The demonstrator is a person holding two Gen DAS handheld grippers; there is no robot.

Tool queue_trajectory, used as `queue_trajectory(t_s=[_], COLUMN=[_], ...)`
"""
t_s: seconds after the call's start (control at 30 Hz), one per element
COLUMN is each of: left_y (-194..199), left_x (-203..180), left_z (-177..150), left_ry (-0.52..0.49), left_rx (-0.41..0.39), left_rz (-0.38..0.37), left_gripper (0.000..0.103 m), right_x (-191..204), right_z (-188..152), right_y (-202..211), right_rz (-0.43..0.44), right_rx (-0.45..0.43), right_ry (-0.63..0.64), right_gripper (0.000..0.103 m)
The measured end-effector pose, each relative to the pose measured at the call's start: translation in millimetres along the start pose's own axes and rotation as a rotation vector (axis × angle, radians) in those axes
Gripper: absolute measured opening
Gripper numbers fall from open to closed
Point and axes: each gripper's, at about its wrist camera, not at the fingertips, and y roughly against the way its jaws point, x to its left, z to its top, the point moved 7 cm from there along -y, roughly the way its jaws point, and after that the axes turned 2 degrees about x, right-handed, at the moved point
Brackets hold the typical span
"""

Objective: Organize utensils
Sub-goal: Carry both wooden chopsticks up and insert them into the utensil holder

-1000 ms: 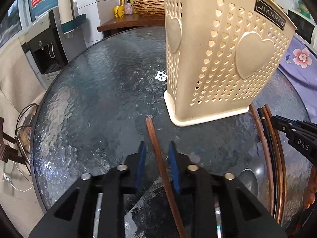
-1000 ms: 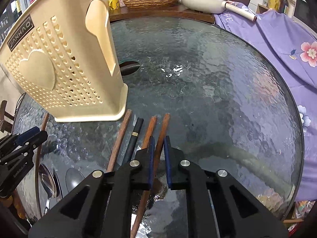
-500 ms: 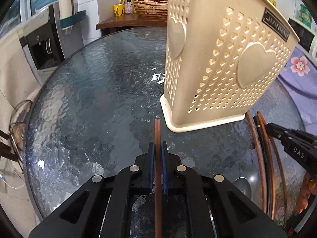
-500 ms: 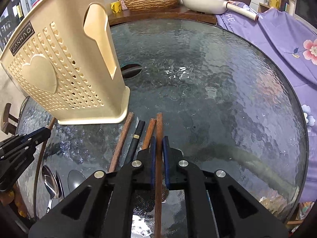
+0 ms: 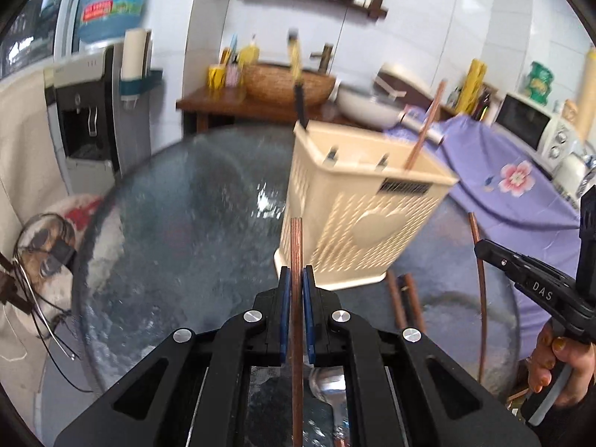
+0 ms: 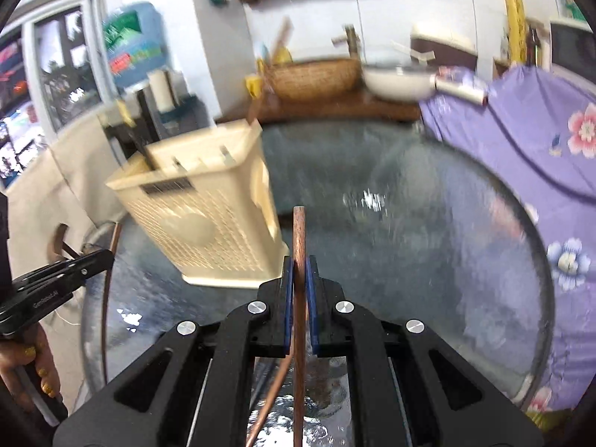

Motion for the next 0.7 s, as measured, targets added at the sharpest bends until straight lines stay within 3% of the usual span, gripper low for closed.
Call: queue_trajectory(t_s=[0.3, 0.7], left_y=[64, 93], left_x=[-16, -29], left_z=[25, 40], left_ry=[-0.027, -0.057], left_rx=[-0.146, -0.202], left_rz=[-0.037, -0.086], left_gripper=[0.007, 0.007], right_x=[14, 38], right_z=[26, 48], right_y=[60, 89], right_rz=[0.11, 0.15], right_rx=[-0.105, -0.157], right_ry=[0.019, 0.065], right_gripper=[0.008, 0.008])
